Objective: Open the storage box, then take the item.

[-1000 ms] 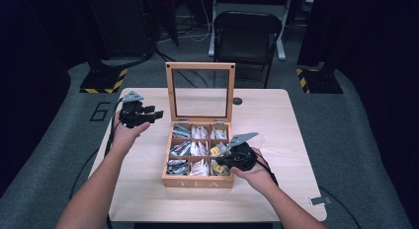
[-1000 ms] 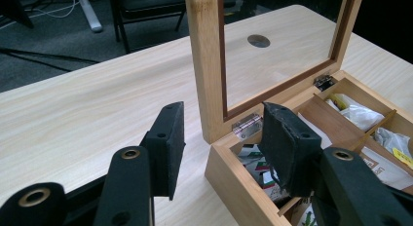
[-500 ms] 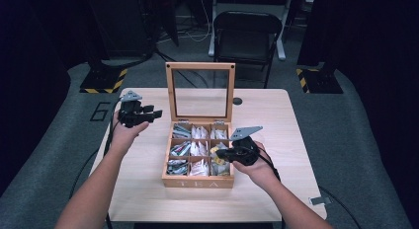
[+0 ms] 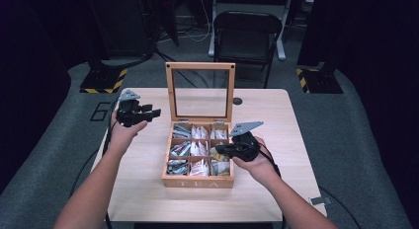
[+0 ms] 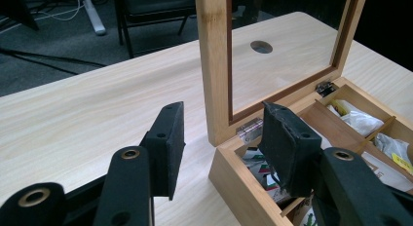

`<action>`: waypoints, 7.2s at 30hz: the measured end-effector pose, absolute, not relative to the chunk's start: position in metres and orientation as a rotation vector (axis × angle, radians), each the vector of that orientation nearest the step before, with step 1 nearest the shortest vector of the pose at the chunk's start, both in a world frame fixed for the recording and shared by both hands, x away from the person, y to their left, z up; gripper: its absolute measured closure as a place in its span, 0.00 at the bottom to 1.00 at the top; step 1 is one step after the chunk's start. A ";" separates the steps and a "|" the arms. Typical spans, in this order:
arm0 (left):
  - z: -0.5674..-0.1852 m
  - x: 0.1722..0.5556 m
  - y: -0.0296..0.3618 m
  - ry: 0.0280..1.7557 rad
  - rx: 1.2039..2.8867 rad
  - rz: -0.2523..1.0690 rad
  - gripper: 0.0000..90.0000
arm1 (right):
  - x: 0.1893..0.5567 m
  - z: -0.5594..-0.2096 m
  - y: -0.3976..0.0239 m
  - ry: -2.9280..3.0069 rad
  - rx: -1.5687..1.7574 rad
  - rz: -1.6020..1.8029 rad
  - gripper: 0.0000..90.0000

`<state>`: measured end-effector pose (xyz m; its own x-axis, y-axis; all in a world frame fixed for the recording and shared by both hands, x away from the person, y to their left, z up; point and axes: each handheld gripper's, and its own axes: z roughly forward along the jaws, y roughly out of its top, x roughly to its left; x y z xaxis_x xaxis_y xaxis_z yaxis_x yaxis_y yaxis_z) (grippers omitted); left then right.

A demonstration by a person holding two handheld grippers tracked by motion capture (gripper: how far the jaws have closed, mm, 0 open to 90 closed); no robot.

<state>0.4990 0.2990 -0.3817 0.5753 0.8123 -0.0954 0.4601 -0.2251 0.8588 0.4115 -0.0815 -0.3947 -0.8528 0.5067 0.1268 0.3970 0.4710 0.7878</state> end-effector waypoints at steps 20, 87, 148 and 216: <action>-0.380 0.497 0.303 1.038 1.861 0.479 0.56 | 0.421 -0.370 -0.116 2.496 0.869 1.349 1.00; -0.385 0.495 0.309 1.051 1.864 0.474 0.56 | 0.463 -0.413 -0.187 2.316 1.188 1.137 1.00; -0.381 0.496 0.307 1.038 1.872 0.474 0.55 | 0.470 -0.385 -0.156 2.350 1.158 1.165 0.54; -0.383 0.484 0.316 1.043 1.866 0.459 0.54 | 0.562 -0.386 -0.110 2.383 1.132 1.124 0.46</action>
